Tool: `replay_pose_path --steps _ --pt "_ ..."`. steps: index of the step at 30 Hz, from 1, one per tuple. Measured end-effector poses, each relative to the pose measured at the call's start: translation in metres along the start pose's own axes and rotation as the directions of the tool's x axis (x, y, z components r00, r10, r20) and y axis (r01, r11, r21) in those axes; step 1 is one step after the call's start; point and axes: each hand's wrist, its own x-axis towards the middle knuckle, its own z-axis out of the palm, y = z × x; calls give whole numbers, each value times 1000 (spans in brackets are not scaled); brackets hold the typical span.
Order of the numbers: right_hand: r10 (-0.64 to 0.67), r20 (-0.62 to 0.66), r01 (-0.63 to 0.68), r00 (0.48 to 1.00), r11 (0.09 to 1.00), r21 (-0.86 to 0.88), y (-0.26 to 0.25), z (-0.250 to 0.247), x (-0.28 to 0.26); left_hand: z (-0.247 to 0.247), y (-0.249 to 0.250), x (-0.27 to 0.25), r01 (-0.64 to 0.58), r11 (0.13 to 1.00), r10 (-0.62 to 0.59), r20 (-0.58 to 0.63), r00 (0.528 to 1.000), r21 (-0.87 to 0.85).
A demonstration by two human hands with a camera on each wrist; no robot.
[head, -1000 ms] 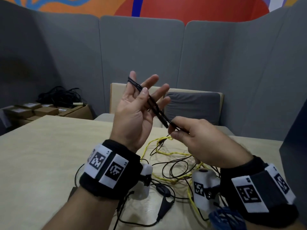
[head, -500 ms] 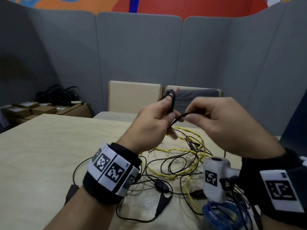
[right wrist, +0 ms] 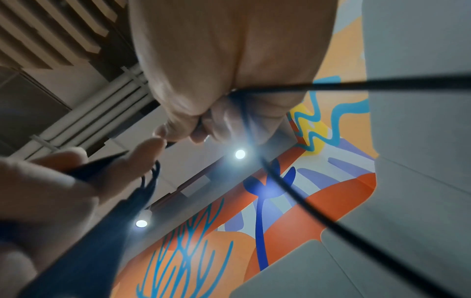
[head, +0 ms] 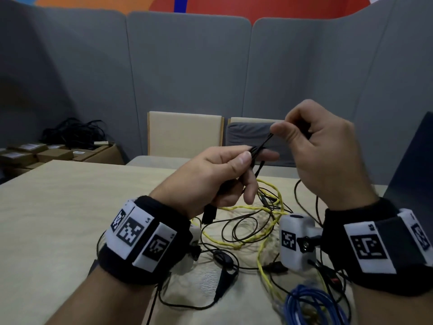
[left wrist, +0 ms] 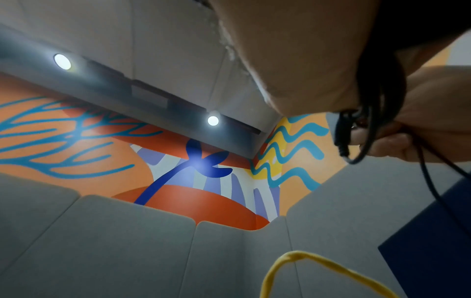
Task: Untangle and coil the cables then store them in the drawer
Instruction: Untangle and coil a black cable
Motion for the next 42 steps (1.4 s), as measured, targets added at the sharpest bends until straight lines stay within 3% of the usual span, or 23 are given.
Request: replay_pose_path --steps 5,10,14,17,21,24,29,31,32,34,37,39,42 --pt "40 41 -42 998 997 59 2 4 -2 -1 -1 -2 -60 978 61 0 998 -198" --pt "84 213 -97 973 994 51 6 11 -4 1 3 -2 -164 901 158 -49 986 -402" --pt "129 393 -126 911 992 -33 12 14 -6 -1 9 -2 -186 858 164 -88 983 -478" --pt "187 485 -146 854 982 -121 15 19 -9 4 9 -1 -216 889 158 -172 972 -404" --pt "251 590 -173 767 967 -187 14 22 -12 2 11 5 -303 851 171 -318 932 -429" --pt "283 632 -125 721 951 -284 9 20 -12 -5 12 8 -397 826 199 -452 870 -400" --pt "223 712 -127 666 974 -186 2 18 -12 -11 9 15 -597 757 246 -730 638 -267" --pt "177 708 -117 684 984 -133 2 19 -11 -10 6 17 -567 813 273 -772 574 -134" --pt "153 686 -97 711 988 -119 1 18 -10 -8 3 17 -531 845 297 -771 564 -63" --pt "104 613 -74 783 995 -74 2 12 -8 -6 -3 17 -446 894 333 -731 596 44" --pt "34 506 -28 862 999 -18 1 0 -4 -6 -10 16 -300 941 329 -621 712 155" --pt "2 478 -3 878 1000 -1 -2 -2 -4 -2 -15 17 -199 946 310 -538 784 255" --pt "2 482 -52 876 995 90 -6 0 -5 2 -19 15 -77 899 289 -452 844 431"
